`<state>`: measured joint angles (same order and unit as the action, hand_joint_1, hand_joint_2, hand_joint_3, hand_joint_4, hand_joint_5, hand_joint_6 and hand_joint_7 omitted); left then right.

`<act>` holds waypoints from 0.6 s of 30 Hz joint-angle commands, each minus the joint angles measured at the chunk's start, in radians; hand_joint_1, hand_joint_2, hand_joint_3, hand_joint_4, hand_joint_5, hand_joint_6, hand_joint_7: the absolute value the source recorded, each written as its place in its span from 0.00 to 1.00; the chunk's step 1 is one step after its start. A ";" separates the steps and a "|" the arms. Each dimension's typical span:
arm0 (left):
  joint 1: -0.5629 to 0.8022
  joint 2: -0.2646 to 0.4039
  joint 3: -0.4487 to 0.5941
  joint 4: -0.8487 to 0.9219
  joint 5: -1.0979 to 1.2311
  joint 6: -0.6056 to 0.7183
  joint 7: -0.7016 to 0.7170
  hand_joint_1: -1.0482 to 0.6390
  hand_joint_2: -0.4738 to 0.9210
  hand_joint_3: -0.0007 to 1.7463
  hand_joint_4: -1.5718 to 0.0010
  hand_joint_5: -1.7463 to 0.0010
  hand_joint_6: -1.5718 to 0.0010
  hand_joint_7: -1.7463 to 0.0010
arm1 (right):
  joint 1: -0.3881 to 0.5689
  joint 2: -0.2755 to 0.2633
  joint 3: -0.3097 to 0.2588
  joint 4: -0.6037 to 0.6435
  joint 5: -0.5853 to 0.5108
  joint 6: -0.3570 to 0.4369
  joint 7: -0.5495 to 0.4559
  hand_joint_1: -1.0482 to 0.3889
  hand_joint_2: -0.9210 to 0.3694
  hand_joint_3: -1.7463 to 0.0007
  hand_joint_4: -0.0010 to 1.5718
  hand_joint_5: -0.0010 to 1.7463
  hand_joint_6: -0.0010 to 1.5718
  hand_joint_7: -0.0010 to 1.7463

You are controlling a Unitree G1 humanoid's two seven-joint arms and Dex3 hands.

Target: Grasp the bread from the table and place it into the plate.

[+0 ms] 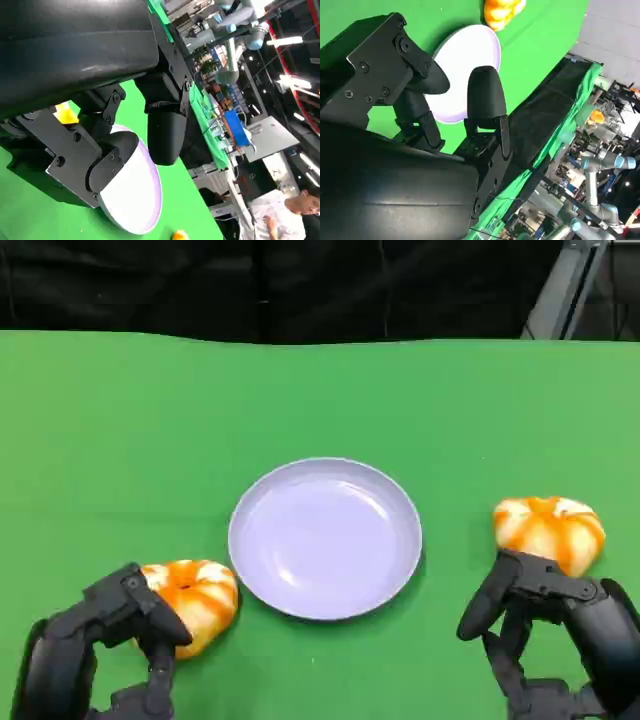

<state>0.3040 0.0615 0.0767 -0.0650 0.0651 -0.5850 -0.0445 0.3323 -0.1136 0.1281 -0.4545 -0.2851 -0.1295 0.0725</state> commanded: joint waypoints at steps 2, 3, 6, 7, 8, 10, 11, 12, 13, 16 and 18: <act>0.002 0.013 0.005 -0.003 -0.008 -0.009 -0.001 0.65 0.64 0.77 0.46 0.03 0.50 0.13 | 0.002 -0.008 -0.005 -0.010 0.014 0.001 0.002 0.78 0.46 0.23 0.52 0.95 0.49 0.77; 0.002 0.014 0.005 -0.003 -0.008 -0.010 -0.001 0.65 0.63 0.77 0.46 0.03 0.50 0.13 | 0.002 -0.008 -0.005 -0.009 0.015 0.000 0.003 0.78 0.46 0.23 0.52 0.95 0.49 0.77; 0.001 0.013 0.008 -0.006 0.000 -0.007 0.005 0.64 0.62 0.78 0.46 0.03 0.50 0.13 | 0.000 -0.009 -0.005 -0.008 0.013 0.003 0.003 0.77 0.46 0.23 0.52 0.95 0.49 0.78; 0.002 0.012 0.008 -0.008 0.002 -0.004 0.007 0.64 0.62 0.78 0.46 0.03 0.49 0.13 | 0.000 -0.008 -0.004 -0.010 0.013 0.006 0.003 0.77 0.46 0.24 0.52 0.95 0.49 0.78; 0.003 0.011 0.008 -0.009 0.001 -0.003 0.006 0.64 0.62 0.79 0.46 0.04 0.49 0.13 | 0.000 -0.009 -0.004 -0.012 0.013 0.007 0.004 0.77 0.46 0.24 0.52 0.95 0.49 0.78; 0.004 0.011 0.008 -0.009 0.004 -0.001 0.007 0.64 0.63 0.78 0.46 0.04 0.50 0.13 | 0.000 -0.010 -0.004 -0.014 0.009 0.009 0.004 0.77 0.46 0.24 0.52 0.95 0.49 0.78; 0.005 0.012 0.008 -0.009 0.007 -0.002 0.007 0.64 0.64 0.77 0.46 0.04 0.50 0.15 | 0.000 -0.010 -0.003 -0.015 0.006 0.009 0.003 0.77 0.45 0.24 0.52 0.95 0.49 0.78; 0.005 0.014 0.010 -0.007 0.014 -0.006 0.009 0.63 0.65 0.76 0.47 0.04 0.50 0.16 | 0.000 -0.010 -0.003 -0.015 0.003 0.008 0.001 0.77 0.45 0.24 0.52 0.96 0.49 0.78; 0.003 0.015 0.012 -0.004 0.022 -0.012 0.013 0.63 0.65 0.75 0.47 0.06 0.50 0.19 | 0.000 -0.010 -0.002 -0.015 0.001 0.008 0.001 0.77 0.46 0.24 0.52 0.96 0.49 0.78; -0.004 0.013 0.019 0.004 0.062 -0.023 0.038 0.62 0.70 0.65 0.50 0.16 0.49 0.36 | 0.000 -0.009 -0.002 -0.013 0.003 0.005 0.001 0.77 0.46 0.24 0.52 0.95 0.49 0.78; -0.002 0.020 0.020 -0.003 0.097 -0.009 0.047 0.61 0.74 0.57 0.54 0.23 0.50 0.47 | 0.000 -0.010 -0.003 -0.016 0.007 0.008 0.004 0.77 0.46 0.24 0.52 0.95 0.48 0.78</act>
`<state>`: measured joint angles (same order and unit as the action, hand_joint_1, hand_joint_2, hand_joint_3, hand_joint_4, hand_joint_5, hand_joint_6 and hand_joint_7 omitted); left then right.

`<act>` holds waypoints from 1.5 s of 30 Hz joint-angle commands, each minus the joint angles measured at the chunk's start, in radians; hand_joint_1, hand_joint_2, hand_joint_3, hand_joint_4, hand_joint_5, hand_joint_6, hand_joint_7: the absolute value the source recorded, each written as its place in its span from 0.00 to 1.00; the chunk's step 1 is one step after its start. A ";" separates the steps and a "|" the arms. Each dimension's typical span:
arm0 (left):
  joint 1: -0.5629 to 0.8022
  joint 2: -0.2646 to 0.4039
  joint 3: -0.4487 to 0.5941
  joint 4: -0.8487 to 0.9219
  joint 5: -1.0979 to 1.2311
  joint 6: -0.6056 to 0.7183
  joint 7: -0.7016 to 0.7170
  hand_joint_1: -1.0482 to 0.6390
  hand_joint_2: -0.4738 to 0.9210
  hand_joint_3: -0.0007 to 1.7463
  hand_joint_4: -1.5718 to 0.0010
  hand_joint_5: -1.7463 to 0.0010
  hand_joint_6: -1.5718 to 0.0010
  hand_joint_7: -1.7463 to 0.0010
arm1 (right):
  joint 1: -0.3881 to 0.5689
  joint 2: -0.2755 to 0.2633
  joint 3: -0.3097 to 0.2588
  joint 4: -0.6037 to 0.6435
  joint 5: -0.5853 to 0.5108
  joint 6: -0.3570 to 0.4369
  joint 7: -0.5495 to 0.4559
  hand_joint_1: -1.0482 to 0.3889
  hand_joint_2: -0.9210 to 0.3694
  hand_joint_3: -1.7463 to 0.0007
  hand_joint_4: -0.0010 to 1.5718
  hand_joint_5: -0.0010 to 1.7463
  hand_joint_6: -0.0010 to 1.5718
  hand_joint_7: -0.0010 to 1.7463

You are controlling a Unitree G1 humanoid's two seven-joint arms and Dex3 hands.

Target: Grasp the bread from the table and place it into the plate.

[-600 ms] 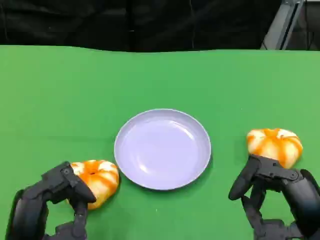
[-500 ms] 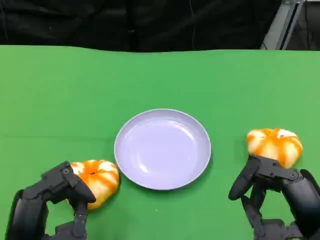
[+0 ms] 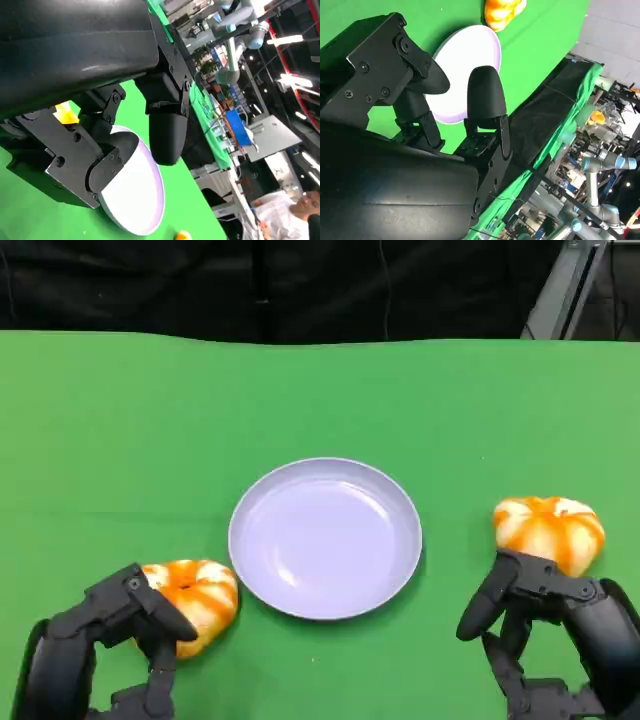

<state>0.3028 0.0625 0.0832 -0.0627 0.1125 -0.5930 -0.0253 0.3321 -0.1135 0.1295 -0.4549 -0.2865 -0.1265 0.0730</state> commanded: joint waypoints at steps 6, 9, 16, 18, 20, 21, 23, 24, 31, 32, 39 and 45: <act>0.027 0.047 0.017 -0.097 0.285 0.134 0.072 0.48 0.95 0.10 0.71 0.46 0.58 0.88 | 0.004 -0.007 -0.003 -0.024 0.004 0.007 0.001 0.78 0.46 0.24 0.52 0.95 0.49 0.78; 0.042 0.061 0.009 -0.155 0.409 0.221 0.084 0.39 0.98 0.02 0.80 0.58 0.66 0.98 | 0.007 -0.005 0.001 -0.032 0.002 0.016 0.002 0.78 0.46 0.23 0.52 0.95 0.49 0.78; 0.018 0.097 -0.043 -0.215 0.693 0.393 0.120 0.25 0.99 0.00 0.80 0.75 0.76 1.00 | 0.008 0.000 0.010 -0.040 0.004 0.028 0.000 0.77 0.45 0.24 0.51 0.95 0.49 0.78; 0.005 0.104 -0.070 -0.231 0.771 0.453 0.110 0.24 1.00 0.00 0.80 0.76 0.76 1.00 | 0.008 -0.003 0.011 -0.037 0.006 0.022 0.000 0.77 0.45 0.24 0.51 0.95 0.49 0.78; -0.011 0.112 -0.103 -0.242 0.842 0.515 0.085 0.23 1.00 0.01 0.80 0.76 0.76 0.99 | 0.011 -0.001 0.012 -0.038 0.007 0.021 -0.002 0.77 0.45 0.24 0.51 0.95 0.49 0.78; -0.020 0.117 -0.119 -0.243 0.872 0.541 0.076 0.23 1.00 0.01 0.79 0.76 0.75 0.99 | 0.014 0.000 0.012 -0.042 0.008 0.025 -0.003 0.77 0.46 0.24 0.51 0.94 0.49 0.78; -0.049 0.124 -0.155 -0.222 0.925 0.591 0.060 0.24 1.00 0.01 0.77 0.75 0.74 0.99 | 0.025 0.004 0.014 -0.058 0.012 0.042 0.001 0.77 0.45 0.24 0.51 0.94 0.48 0.78; -0.061 0.125 -0.171 -0.210 0.944 0.612 0.057 0.25 1.00 0.01 0.76 0.72 0.73 0.99 | 0.029 0.003 0.015 -0.064 0.013 0.043 0.002 0.78 0.45 0.24 0.52 0.95 0.48 0.78; -0.162 0.142 -0.257 -0.080 1.008 0.728 0.052 0.28 1.00 0.02 0.70 0.68 0.66 0.98 | 0.045 -0.005 0.012 -0.084 0.011 0.037 0.004 0.78 0.45 0.24 0.52 0.96 0.49 0.78; -0.174 0.146 -0.265 -0.059 1.008 0.737 0.057 0.29 1.00 0.02 0.69 0.69 0.65 0.98 | 0.046 -0.005 0.012 -0.085 0.012 0.036 0.004 0.78 0.45 0.24 0.52 0.96 0.49 0.78; -0.297 0.175 -0.332 0.147 1.000 0.823 0.034 0.31 1.00 0.07 0.65 0.69 0.60 0.97 | 0.047 -0.003 0.014 -0.099 0.005 0.055 0.006 0.78 0.44 0.26 0.51 0.95 0.49 0.77; -0.333 0.182 -0.317 0.236 0.883 0.763 0.172 0.43 1.00 0.10 0.60 0.48 0.41 0.95 | 0.038 -0.001 0.017 -0.101 0.002 0.067 0.007 0.78 0.44 0.26 0.51 0.96 0.49 0.77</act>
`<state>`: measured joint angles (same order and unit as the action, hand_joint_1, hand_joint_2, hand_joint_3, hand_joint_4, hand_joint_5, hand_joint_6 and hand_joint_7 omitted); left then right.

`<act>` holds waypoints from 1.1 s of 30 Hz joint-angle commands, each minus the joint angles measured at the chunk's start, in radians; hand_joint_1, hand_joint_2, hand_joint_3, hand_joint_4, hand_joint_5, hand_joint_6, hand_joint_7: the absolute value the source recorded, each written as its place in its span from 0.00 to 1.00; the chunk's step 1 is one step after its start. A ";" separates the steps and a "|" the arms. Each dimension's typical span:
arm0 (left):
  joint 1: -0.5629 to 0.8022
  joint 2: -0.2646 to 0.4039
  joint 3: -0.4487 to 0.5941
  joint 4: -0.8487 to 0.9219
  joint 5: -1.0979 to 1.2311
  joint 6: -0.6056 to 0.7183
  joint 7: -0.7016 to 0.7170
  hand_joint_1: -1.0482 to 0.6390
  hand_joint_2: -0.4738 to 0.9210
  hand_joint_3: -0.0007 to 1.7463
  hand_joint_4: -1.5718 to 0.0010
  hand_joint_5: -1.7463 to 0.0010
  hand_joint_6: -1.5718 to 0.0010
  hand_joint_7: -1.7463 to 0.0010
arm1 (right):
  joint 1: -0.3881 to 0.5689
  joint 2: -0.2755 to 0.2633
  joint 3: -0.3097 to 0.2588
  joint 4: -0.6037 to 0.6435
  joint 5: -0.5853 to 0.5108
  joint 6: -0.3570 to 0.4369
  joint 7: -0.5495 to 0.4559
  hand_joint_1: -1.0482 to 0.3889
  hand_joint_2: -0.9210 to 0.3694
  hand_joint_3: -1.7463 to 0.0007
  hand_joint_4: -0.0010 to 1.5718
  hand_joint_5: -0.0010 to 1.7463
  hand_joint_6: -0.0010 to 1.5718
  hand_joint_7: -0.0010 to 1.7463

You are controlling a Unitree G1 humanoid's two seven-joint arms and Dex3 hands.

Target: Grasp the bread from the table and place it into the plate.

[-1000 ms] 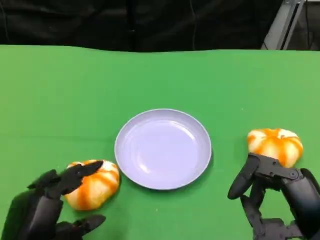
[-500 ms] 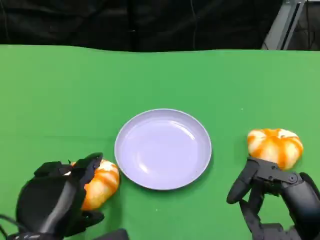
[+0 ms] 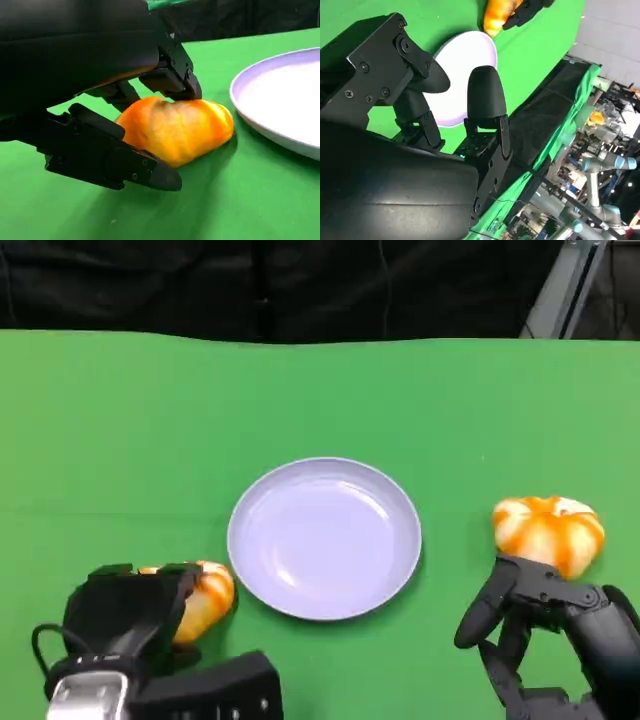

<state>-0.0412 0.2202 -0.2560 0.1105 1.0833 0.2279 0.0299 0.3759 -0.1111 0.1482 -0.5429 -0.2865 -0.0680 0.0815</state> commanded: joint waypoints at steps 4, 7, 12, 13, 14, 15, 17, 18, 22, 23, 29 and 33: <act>0.011 0.049 0.042 0.105 -0.153 -0.165 0.314 0.51 0.98 0.24 0.54 0.07 0.39 0.55 | -0.016 -0.002 -0.001 -0.005 0.001 0.007 -0.005 0.78 0.45 0.25 0.51 0.96 0.49 0.78; 0.014 0.065 0.053 0.097 -0.192 -0.199 0.363 0.48 0.95 0.15 0.51 0.01 0.45 0.46 | -0.023 -0.002 -0.003 0.003 0.003 0.004 -0.005 0.78 0.46 0.24 0.51 0.95 0.49 0.78; 0.056 0.081 0.057 0.019 -0.185 -0.197 0.423 0.49 0.94 0.23 0.49 0.00 0.44 0.40 | -0.032 -0.005 -0.010 0.019 0.007 -0.011 -0.008 0.78 0.47 0.22 0.52 0.95 0.48 0.78; 0.069 0.084 0.054 -0.003 -0.171 -0.187 0.432 0.49 0.89 0.31 0.49 0.00 0.45 0.38 | -0.033 -0.007 -0.012 0.024 0.009 -0.017 -0.008 0.79 0.47 0.21 0.52 0.95 0.48 0.78; 0.082 0.085 0.052 -0.027 -0.158 -0.179 0.439 0.48 0.87 0.33 0.49 0.00 0.45 0.38 | -0.034 -0.009 -0.014 0.025 0.010 -0.018 -0.006 0.79 0.47 0.21 0.52 0.95 0.48 0.78; 0.091 0.085 0.051 -0.047 -0.152 -0.174 0.443 0.47 0.88 0.31 0.49 0.00 0.45 0.39 | -0.034 -0.009 -0.014 0.024 0.011 -0.016 -0.004 0.78 0.47 0.21 0.52 0.95 0.48 0.78; 0.101 0.075 0.056 -0.071 -0.165 -0.184 0.456 0.49 0.91 0.28 0.50 0.00 0.45 0.39 | -0.035 -0.010 -0.014 0.019 0.008 -0.008 0.000 0.77 0.46 0.23 0.51 0.94 0.48 0.78; 0.102 0.067 0.060 -0.086 -0.186 -0.195 0.455 0.50 0.91 0.29 0.50 0.00 0.45 0.37 | -0.036 -0.010 -0.012 0.017 0.006 -0.006 0.001 0.77 0.46 0.23 0.51 0.94 0.48 0.78; 0.095 0.056 0.063 -0.112 -0.243 -0.257 0.472 0.52 0.75 0.54 0.51 0.00 0.50 0.22 | -0.034 -0.009 -0.005 0.016 -0.007 0.000 -0.002 0.77 0.45 0.27 0.52 0.94 0.48 0.77; 0.092 0.057 0.062 -0.113 -0.248 -0.270 0.478 0.53 0.72 0.56 0.50 0.00 0.51 0.19 | -0.034 -0.007 -0.004 0.015 -0.010 0.002 -0.003 0.77 0.44 0.27 0.53 0.94 0.48 0.77; 0.037 0.056 0.053 -0.117 -0.291 -0.373 0.470 0.53 0.64 0.70 0.50 0.00 0.54 0.12 | -0.029 0.005 0.006 0.017 -0.004 0.014 -0.006 0.78 0.45 0.24 0.53 0.99 0.49 0.77; -0.024 0.048 0.030 -0.093 -0.298 -0.404 0.442 0.52 0.64 0.73 0.49 0.00 0.52 0.16 | -0.031 0.002 0.007 0.023 -0.004 0.007 -0.006 0.78 0.44 0.24 0.52 0.99 0.49 0.77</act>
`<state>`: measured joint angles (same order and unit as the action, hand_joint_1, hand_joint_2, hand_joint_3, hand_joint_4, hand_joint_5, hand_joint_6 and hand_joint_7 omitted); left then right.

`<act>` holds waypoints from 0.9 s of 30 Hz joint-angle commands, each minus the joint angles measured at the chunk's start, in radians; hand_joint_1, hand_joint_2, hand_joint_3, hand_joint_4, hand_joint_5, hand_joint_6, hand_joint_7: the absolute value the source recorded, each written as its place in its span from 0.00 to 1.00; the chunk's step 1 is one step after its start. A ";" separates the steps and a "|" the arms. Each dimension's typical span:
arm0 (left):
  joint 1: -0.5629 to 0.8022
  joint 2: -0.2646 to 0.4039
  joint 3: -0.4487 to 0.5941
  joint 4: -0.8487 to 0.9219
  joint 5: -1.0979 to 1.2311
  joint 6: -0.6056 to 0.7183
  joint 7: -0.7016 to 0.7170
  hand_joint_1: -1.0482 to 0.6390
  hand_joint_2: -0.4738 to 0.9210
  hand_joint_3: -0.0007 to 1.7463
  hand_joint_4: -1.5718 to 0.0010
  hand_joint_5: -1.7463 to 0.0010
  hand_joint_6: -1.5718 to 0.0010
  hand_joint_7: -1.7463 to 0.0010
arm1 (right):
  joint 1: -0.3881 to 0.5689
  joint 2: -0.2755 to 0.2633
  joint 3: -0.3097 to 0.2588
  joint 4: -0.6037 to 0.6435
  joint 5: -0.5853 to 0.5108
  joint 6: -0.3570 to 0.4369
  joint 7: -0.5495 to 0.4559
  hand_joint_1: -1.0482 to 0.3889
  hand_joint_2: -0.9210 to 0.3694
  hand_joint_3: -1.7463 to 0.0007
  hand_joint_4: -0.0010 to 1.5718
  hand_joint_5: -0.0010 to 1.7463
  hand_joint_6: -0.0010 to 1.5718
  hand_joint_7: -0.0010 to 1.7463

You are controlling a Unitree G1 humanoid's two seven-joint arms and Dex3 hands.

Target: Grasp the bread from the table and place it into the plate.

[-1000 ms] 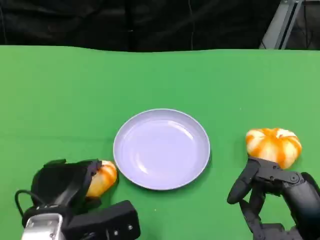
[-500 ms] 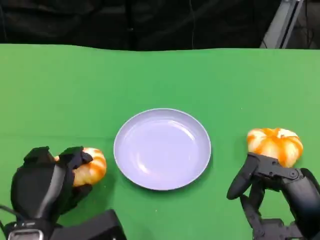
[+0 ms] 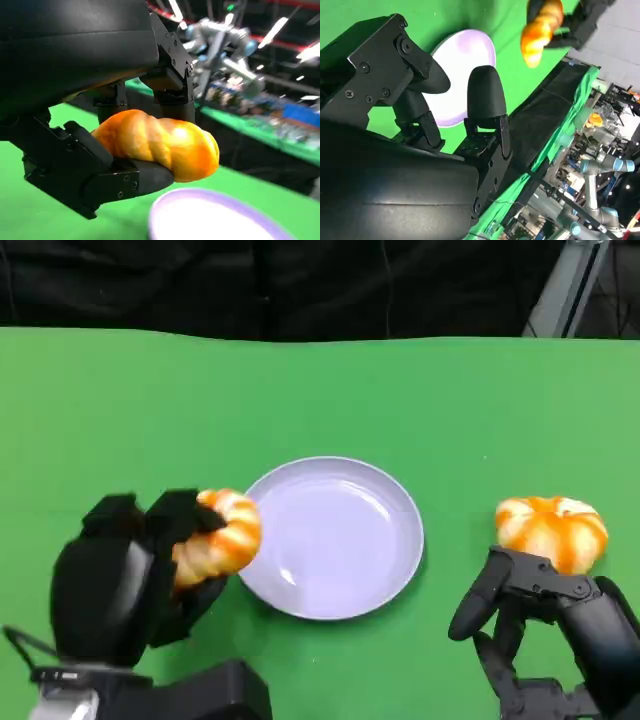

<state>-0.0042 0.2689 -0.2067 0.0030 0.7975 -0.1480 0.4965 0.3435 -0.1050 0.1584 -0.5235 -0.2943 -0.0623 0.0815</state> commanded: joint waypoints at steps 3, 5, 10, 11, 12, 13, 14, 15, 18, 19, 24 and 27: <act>-0.121 -0.023 -0.050 0.053 -0.005 -0.015 -0.050 0.52 0.64 0.72 0.48 0.00 0.51 0.16 | 0.001 -0.004 -0.001 0.006 0.006 -0.001 -0.007 0.78 0.45 0.24 0.52 0.97 0.49 0.77; -0.161 -0.038 -0.067 0.084 -0.011 -0.007 -0.078 0.53 0.63 0.71 0.48 0.00 0.51 0.18 | 0.002 -0.002 0.001 0.006 0.005 0.002 -0.008 0.78 0.44 0.24 0.52 0.98 0.48 0.77; -0.264 -0.070 -0.095 0.197 -0.027 -0.025 -0.092 0.54 0.65 0.69 0.48 0.00 0.50 0.18 | 0.003 -0.005 0.002 0.009 0.007 -0.004 -0.007 0.79 0.44 0.24 0.52 0.97 0.48 0.78; -0.289 -0.078 -0.101 0.226 -0.031 -0.031 -0.092 0.53 0.65 0.69 0.48 0.00 0.50 0.17 | 0.003 -0.006 0.001 0.014 0.009 -0.010 -0.008 0.78 0.44 0.24 0.52 0.97 0.48 0.78; -0.305 -0.082 -0.105 0.246 -0.034 -0.035 -0.090 0.53 0.65 0.69 0.48 0.00 0.50 0.17 | 0.002 -0.006 0.001 0.017 0.010 -0.015 -0.009 0.78 0.44 0.24 0.53 0.97 0.48 0.78; -0.327 -0.092 -0.112 0.273 -0.032 -0.034 -0.085 0.53 0.65 0.69 0.48 0.00 0.50 0.17 | 0.002 -0.006 0.000 0.019 0.013 -0.015 -0.008 0.78 0.44 0.24 0.53 0.97 0.48 0.78; -0.340 -0.098 -0.116 0.291 -0.030 -0.031 -0.080 0.52 0.65 0.70 0.48 0.00 0.51 0.15 | 0.003 -0.006 0.000 0.019 0.014 -0.015 -0.007 0.78 0.44 0.25 0.53 0.98 0.48 0.77; -0.363 -0.109 -0.124 0.318 -0.029 -0.022 -0.086 0.52 0.65 0.70 0.47 0.00 0.51 0.14 | 0.003 -0.006 0.000 0.020 0.013 -0.015 -0.008 0.77 0.44 0.25 0.53 0.98 0.48 0.77; -0.413 -0.131 -0.141 0.371 -0.045 0.007 -0.144 0.52 0.65 0.68 0.49 0.02 0.52 0.22 | 0.004 -0.005 0.002 0.016 0.013 -0.011 -0.007 0.78 0.44 0.25 0.52 0.99 0.48 0.77; -0.424 -0.134 -0.147 0.374 -0.053 0.030 -0.187 0.51 0.68 0.62 0.50 0.08 0.49 0.34 | 0.004 -0.005 0.003 0.014 0.013 -0.008 -0.006 0.78 0.44 0.25 0.52 0.99 0.48 0.77; -0.454 -0.095 -0.197 0.339 -0.034 0.124 -0.406 0.40 0.95 0.20 0.78 0.57 0.67 0.86 | 0.005 -0.006 0.004 0.016 0.007 -0.017 -0.011 0.78 0.44 0.24 0.52 0.98 0.48 0.78; -0.451 -0.084 -0.219 0.307 -0.015 0.175 -0.476 0.29 1.00 0.13 0.94 0.71 0.79 0.96 | 0.005 -0.006 0.005 0.017 0.009 -0.019 -0.011 0.78 0.45 0.24 0.52 0.98 0.48 0.78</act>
<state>-0.4408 0.1603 -0.4161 0.3409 0.7721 -0.0083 0.0681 0.3454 -0.1059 0.1666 -0.5087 -0.2887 -0.0719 0.0787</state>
